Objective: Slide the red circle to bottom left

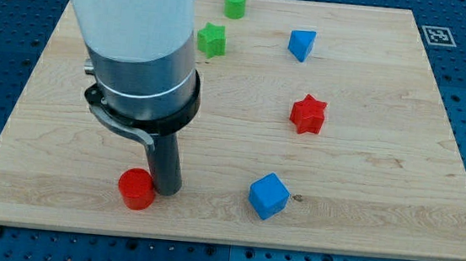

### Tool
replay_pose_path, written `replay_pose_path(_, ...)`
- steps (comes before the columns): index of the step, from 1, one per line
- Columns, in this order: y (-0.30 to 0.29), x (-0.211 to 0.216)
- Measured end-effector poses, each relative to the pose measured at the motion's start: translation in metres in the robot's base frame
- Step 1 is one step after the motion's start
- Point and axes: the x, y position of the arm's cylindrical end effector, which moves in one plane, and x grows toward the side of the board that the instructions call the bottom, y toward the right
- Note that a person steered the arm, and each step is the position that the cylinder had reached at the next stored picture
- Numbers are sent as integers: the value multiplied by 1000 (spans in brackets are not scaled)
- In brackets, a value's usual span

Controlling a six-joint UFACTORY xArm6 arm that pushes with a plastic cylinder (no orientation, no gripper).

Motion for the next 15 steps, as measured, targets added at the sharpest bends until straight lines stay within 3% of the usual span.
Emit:
replay_pose_path(9,-35,29)
replay_pose_path(12,-36,12)
replay_pose_path(15,-37,20)
